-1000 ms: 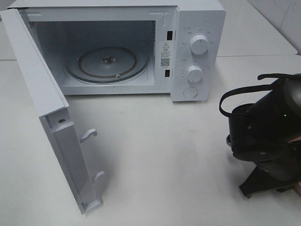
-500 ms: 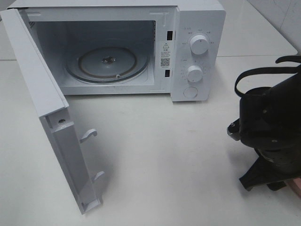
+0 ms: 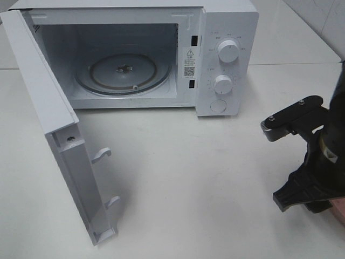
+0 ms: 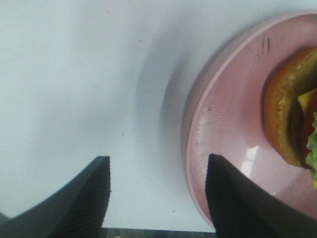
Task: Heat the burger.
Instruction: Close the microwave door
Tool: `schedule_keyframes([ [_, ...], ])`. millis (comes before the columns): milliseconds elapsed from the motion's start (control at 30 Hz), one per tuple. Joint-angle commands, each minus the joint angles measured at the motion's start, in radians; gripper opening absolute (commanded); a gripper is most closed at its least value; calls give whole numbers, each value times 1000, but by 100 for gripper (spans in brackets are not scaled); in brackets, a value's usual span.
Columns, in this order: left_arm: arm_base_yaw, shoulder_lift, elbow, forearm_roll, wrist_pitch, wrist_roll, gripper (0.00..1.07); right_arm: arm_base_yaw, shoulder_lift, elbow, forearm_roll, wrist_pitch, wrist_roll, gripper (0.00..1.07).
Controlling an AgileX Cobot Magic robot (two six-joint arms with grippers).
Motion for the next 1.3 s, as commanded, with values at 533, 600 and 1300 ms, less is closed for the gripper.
schedule_keyframes([
  [533, -1, -18, 2, 3, -14, -3, 93, 3, -469, -3, 255, 57, -364, 81],
  [600, -1, -18, 2, 3, -14, -3, 93, 3, -509, -3, 256, 86, -374, 81],
  [1300, -1, -18, 2, 3, -14, -3, 93, -266, -1058, 1, 408, 221, -647, 77],
])
